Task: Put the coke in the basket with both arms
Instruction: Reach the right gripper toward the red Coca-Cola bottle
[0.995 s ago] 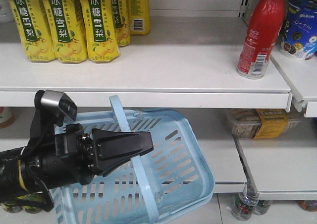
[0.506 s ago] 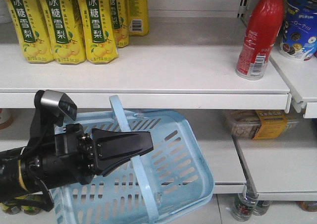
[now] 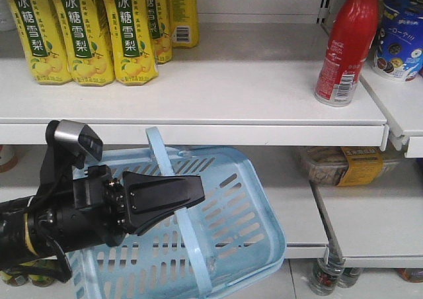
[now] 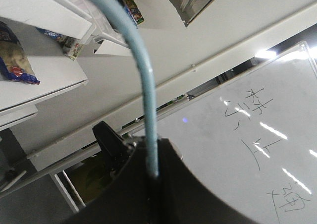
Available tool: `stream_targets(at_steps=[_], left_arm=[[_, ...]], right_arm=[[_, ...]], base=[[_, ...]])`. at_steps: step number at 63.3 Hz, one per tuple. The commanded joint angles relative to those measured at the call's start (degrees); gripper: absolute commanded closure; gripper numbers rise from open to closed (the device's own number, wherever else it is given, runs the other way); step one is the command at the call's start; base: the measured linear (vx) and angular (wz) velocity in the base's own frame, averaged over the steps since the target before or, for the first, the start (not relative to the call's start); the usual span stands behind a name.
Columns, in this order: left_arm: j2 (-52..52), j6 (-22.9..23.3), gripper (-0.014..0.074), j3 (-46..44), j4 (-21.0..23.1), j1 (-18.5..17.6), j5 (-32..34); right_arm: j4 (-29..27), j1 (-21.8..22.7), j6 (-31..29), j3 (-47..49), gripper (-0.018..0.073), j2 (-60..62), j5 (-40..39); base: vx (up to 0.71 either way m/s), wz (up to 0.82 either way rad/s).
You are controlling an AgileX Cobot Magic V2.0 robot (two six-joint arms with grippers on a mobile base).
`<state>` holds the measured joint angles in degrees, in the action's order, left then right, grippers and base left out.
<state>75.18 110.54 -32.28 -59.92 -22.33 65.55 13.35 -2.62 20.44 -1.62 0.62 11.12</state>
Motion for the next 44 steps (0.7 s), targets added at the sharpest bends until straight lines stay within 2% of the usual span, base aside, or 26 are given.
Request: stream_targets(at_steps=[1,7,16,28,34,44], left_arm=[[-1.64,-0.45,0.0603,-1.36,3.9,-0.11,13.57],[-1.64,-0.45,0.0603,-1.36,3.9,-0.11,13.57],[-1.64,-0.45,0.0603,-1.36,3.9,-0.11,13.57],[-1.64,-0.45,0.0603,-1.36,3.9,-0.11,13.57],[-1.64,-0.45,0.0603,-1.36,3.9,-0.11,13.57],[-1.64,-0.45,0.0603,-1.36,3.9,-0.11,13.57]], right_arm=[[0.77,0.16,-0.38,-0.49,0.0564,1.01,-4.4],[-2.14,0.16,1.47,-0.49,0.0564,1.01,-6.66],[-12.96,0.16,7.87,-0.49,0.0564,1.01,-11.12],[-27.72,0.16,11.54,-0.49,0.0564,1.01,-19.38],[-31.59,0.16,11.54,-0.49,0.0564,1.01,-23.26],[-33.81,0.12,13.28,-0.41,0.0564,1.01,-25.43]], base=[[0.0,0.0],[0.0,0.0],[0.0,0.0],[0.0,0.0],[0.0,0.0],[0.0,0.0]])
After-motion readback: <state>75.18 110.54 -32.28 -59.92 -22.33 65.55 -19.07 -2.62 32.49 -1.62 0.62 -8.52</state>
